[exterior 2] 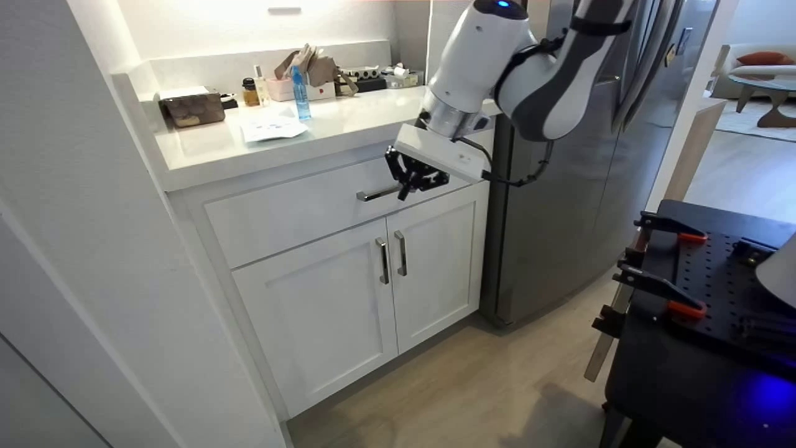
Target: Close the drawer
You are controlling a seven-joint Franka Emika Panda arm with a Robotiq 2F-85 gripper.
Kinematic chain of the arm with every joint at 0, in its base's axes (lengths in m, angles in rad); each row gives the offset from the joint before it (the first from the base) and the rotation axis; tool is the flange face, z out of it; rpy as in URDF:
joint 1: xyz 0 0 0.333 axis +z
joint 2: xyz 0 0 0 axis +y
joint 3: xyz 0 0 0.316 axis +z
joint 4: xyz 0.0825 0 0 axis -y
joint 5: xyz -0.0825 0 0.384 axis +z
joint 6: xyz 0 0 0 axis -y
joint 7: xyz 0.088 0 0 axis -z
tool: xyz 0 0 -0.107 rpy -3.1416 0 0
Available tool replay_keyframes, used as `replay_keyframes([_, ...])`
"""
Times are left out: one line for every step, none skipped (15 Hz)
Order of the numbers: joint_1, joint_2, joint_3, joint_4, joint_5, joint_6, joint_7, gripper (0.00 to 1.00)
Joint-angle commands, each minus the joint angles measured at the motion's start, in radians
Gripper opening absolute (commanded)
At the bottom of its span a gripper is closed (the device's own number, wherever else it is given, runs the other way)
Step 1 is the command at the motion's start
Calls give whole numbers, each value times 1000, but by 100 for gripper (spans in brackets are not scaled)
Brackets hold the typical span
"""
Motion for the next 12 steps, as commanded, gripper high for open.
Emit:
replay_keyframes([-36,121,-1,-193,-253,49,119,0])
replay_keyframes([-54,133,-4,-205,-322,62,148,0])
replay_keyframes([-72,143,-7,-205,-382,64,184,0])
replay_keyframes([-84,151,-11,-203,-432,70,222,26])
replay_keyframes([-96,158,-12,-195,-464,71,248,27])
replay_keyframes([-106,170,-14,-182,-486,70,272,34])
replay_keyframes([-81,189,-39,-165,-477,62,282,41])
replay_keyframes([-86,210,-39,-152,-473,42,293,50])
replay_keyframes([-86,222,-40,-140,-475,35,304,56])
replay_keyframes([-86,241,-38,-125,-469,23,312,63])
replay_keyframes([-86,252,-35,-111,-470,19,326,72])
replay_keyframes([-86,265,-29,-103,-471,13,340,79])
